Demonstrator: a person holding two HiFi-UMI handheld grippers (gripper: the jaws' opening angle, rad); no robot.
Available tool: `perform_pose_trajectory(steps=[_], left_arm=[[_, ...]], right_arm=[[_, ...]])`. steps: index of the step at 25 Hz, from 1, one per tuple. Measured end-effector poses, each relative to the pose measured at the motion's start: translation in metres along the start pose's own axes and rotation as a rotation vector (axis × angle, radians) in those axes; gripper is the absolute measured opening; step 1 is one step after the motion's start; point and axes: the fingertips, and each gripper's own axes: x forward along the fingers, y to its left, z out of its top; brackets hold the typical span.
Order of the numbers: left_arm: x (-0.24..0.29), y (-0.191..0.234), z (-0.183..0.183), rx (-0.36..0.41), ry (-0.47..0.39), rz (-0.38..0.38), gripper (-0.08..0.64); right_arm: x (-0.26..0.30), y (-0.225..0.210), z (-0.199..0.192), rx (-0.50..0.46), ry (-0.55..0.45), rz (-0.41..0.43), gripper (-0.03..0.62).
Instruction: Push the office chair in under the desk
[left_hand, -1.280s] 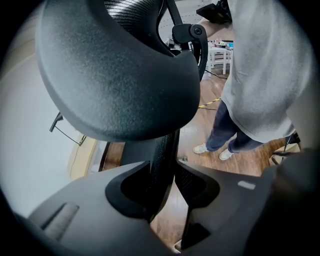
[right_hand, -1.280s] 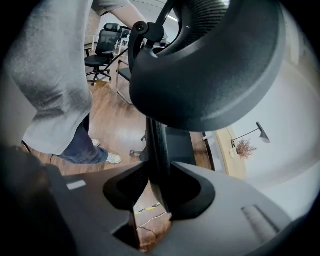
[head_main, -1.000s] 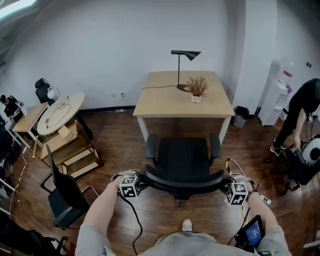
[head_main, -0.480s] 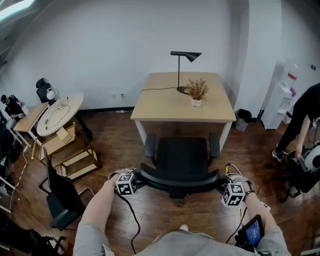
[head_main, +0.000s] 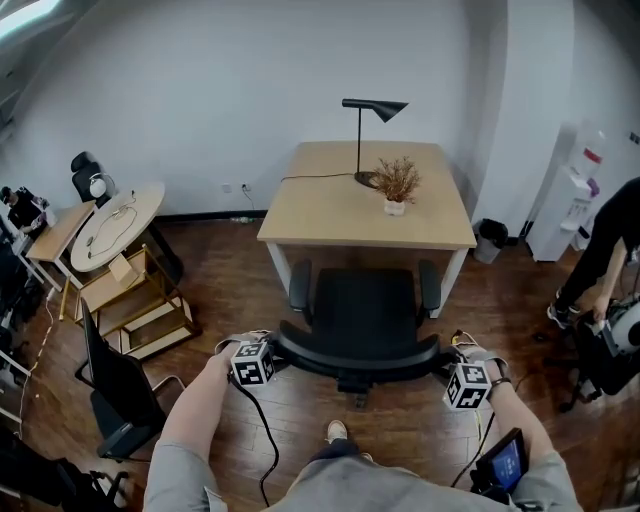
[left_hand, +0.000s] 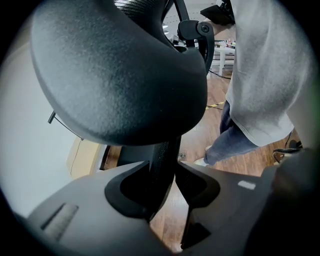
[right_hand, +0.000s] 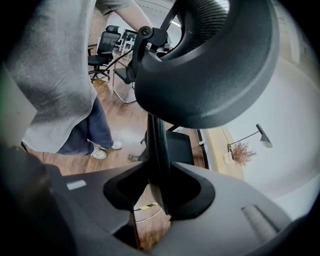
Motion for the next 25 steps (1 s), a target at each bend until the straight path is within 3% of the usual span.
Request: perform_pose_trajectory(steps=[25], left_arm=[[0.061, 0.144, -0.005, 0.042, -0.028, 0.01, 0.155]], right_arm=[[0.069, -0.128, -0.032, 0.062, 0.062, -0.005, 0.152]])
